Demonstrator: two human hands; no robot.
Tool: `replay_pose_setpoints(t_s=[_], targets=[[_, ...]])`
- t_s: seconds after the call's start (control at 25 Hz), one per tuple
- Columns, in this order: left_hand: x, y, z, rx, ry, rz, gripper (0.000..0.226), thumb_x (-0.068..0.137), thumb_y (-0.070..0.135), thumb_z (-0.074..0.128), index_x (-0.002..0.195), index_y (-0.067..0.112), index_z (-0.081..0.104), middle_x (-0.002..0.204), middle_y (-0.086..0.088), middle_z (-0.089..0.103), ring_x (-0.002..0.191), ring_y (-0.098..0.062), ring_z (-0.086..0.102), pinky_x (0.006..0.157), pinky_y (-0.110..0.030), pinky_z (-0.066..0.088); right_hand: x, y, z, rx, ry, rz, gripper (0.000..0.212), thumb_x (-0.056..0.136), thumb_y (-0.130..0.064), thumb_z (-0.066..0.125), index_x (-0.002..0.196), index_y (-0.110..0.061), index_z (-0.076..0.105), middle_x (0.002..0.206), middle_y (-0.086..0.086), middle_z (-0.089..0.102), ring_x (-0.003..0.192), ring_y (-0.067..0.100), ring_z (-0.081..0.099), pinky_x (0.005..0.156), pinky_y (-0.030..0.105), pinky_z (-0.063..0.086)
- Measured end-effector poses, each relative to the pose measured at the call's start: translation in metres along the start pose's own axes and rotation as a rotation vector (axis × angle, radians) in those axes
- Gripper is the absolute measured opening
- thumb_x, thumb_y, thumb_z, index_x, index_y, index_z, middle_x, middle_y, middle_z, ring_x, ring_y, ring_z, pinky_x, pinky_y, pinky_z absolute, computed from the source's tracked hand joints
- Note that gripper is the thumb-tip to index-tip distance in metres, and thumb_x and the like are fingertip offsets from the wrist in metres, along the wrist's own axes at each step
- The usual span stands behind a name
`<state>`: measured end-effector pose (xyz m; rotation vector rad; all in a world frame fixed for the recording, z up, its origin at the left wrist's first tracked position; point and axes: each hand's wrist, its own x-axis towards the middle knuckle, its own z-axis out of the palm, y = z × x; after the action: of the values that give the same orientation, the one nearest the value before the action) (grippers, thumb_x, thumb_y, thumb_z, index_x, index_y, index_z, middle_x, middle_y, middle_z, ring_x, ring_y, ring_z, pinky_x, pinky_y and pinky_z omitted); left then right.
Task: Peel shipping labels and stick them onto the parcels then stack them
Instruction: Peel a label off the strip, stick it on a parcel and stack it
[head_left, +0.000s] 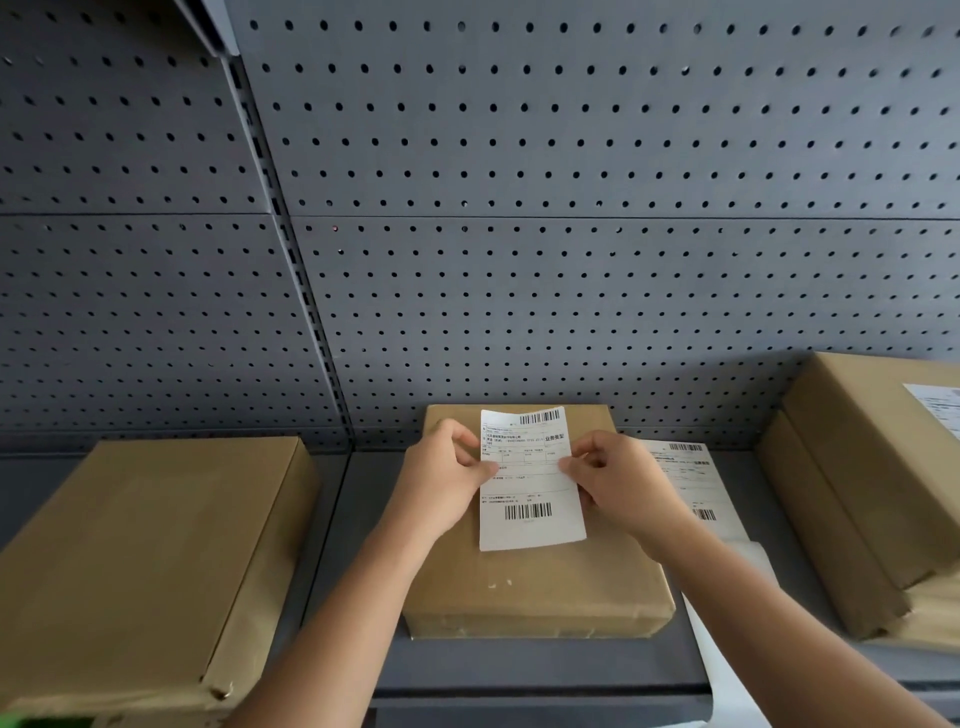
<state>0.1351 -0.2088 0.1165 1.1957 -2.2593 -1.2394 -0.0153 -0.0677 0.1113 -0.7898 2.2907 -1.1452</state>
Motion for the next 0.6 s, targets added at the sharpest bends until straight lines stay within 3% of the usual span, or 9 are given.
replay_pose_setpoints(t_s=[0.2,0.36,0.52,0.6], targets=[[0.008,0.004,0.007,0.153,-0.015,0.02,0.025,0.088,0.023,0.077,0.103,0.016,0.058,0.084,0.007,0.067,0.074,-0.003,0.061,0.056,-0.022,0.042,0.005,0.0,0.005,-0.122,0.031,-0.037,0.006,0.092,-0.022,0.067,0.096,-0.02,0.063,0.078,-0.005,0.07,0.072,0.014,0.066,0.061,0.026,0.049],[0.014,0.008,0.008,0.242,-0.054,-0.012,0.027,0.087,0.024,0.078,0.101,0.015,0.056,0.095,0.001,0.067,0.077,-0.015,0.065,0.058,-0.028,0.046,0.007,0.0,0.008,-0.184,0.035,-0.045,0.013,0.091,-0.019,0.066,0.102,-0.019,0.059,0.072,-0.006,0.064,0.072,0.019,0.067,0.062,0.031,0.052],[0.017,0.013,0.01,0.291,-0.076,-0.037,0.028,0.088,0.022,0.077,0.101,0.013,0.054,0.099,-0.002,0.064,0.073,-0.018,0.059,0.052,-0.027,0.039,0.01,0.001,0.01,-0.259,0.051,-0.093,0.02,0.088,-0.015,0.065,0.105,-0.014,0.055,0.073,-0.008,0.052,0.07,0.016,0.054,0.056,0.022,0.04],[0.016,0.015,0.009,0.308,-0.077,-0.048,0.035,0.088,0.024,0.078,0.106,0.012,0.051,0.095,-0.001,0.059,0.079,-0.02,0.059,0.054,-0.028,0.039,0.012,-0.001,0.01,-0.328,0.032,-0.089,0.022,0.088,-0.017,0.063,0.106,-0.014,0.051,0.078,-0.007,0.056,0.071,0.017,0.056,0.055,0.025,0.041]])
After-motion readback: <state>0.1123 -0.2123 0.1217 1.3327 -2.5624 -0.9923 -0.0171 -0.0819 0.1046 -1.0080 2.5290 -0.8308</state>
